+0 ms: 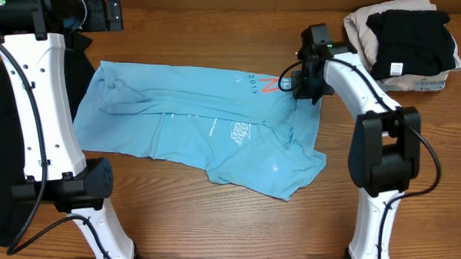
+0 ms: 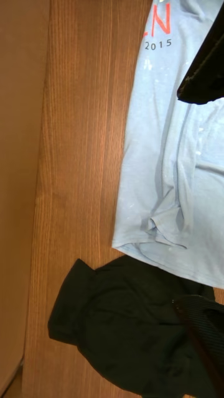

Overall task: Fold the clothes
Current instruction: 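Grasp the shirt's right shoulder with the right gripper and pull it down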

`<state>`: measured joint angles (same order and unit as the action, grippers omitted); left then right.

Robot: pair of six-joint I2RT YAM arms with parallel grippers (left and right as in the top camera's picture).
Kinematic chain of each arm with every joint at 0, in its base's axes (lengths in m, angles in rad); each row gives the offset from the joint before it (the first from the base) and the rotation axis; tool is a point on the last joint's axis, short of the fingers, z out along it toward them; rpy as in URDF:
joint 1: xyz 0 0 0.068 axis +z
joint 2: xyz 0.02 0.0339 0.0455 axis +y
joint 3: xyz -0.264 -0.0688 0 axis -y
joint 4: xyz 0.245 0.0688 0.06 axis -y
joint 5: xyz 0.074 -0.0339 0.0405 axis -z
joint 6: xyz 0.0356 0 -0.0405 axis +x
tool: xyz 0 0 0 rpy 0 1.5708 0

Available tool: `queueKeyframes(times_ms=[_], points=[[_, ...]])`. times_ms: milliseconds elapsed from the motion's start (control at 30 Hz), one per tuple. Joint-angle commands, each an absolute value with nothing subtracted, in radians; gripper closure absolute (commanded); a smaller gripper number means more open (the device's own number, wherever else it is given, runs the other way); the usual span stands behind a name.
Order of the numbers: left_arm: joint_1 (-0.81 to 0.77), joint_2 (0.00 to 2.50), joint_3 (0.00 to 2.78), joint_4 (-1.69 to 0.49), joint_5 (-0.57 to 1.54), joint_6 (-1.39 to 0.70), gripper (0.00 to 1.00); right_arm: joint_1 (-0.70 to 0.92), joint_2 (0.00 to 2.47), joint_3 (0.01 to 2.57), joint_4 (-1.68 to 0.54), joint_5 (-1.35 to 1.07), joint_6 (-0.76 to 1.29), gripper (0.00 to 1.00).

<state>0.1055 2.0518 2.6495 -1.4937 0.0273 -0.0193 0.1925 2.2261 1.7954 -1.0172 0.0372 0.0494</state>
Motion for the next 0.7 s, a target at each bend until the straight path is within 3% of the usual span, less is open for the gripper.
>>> queueKeyframes(times_ms=[0, 267, 367, 467, 567, 667], points=[[0.112, 2.055, 2.645, -1.492, 0.042, -0.022, 0.00, 0.194, 2.107, 1.831, -1.076, -0.049, 0.057, 0.96], [0.112, 2.055, 2.645, -1.492, 0.041, -0.022, 0.00, 0.196, 2.105, 1.784, -1.234, -0.108, 0.091, 0.95], [0.112, 2.055, 2.645, -1.492, 0.042, -0.022, 0.00, 0.196, 2.105, 1.755, -1.266, -0.125, 0.091, 0.76], [0.112, 2.055, 2.645, -1.492, 0.041, -0.022, 0.00, 0.196, 2.105, 1.729, -1.288, -0.125, 0.090, 0.39], [0.112, 2.055, 2.645, -1.492, 0.042, -0.022, 0.00, 0.192, 2.105, 1.721, -1.308, -0.125, 0.091, 0.15], [0.112, 2.055, 2.645, -1.493, 0.042, -0.015, 0.00, 0.172, 2.102, 1.721, -1.333, -0.126, 0.091, 0.11]])
